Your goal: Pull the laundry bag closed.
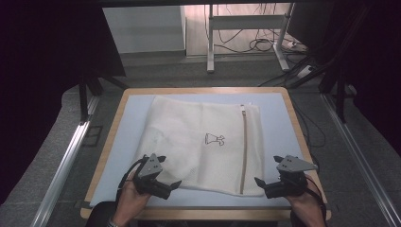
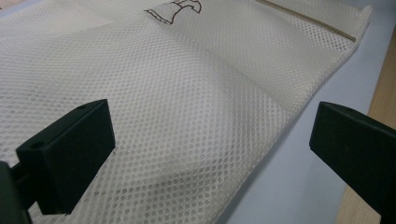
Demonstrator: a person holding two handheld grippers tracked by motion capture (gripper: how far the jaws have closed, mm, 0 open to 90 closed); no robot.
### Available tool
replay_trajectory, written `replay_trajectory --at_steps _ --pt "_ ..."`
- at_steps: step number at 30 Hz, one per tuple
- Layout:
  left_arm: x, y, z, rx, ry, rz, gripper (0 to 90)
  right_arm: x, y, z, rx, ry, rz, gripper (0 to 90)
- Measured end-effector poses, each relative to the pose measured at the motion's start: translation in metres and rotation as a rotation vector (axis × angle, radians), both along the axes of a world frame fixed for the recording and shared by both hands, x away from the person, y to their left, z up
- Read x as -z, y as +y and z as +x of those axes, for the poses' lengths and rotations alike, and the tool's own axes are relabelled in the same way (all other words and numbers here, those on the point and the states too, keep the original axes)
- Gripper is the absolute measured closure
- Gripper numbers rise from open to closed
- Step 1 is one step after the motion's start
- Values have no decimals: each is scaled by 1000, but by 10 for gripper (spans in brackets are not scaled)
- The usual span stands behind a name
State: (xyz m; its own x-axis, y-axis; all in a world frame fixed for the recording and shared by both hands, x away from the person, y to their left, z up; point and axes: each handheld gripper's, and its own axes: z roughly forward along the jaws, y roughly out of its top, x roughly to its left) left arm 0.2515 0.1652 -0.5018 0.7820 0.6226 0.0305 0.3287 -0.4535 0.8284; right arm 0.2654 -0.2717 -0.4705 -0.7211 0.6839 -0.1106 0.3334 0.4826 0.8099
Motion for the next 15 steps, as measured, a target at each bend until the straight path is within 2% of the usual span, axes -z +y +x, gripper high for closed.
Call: replay_trajectory --at_steps 4,15 --pt "1 5 -2 -12 -2 15 0 2 -6 -4 10 6 -1 0" --pt "6 17 -3 -63 24 7 0 10 -18 -15 34 42 -10 0"
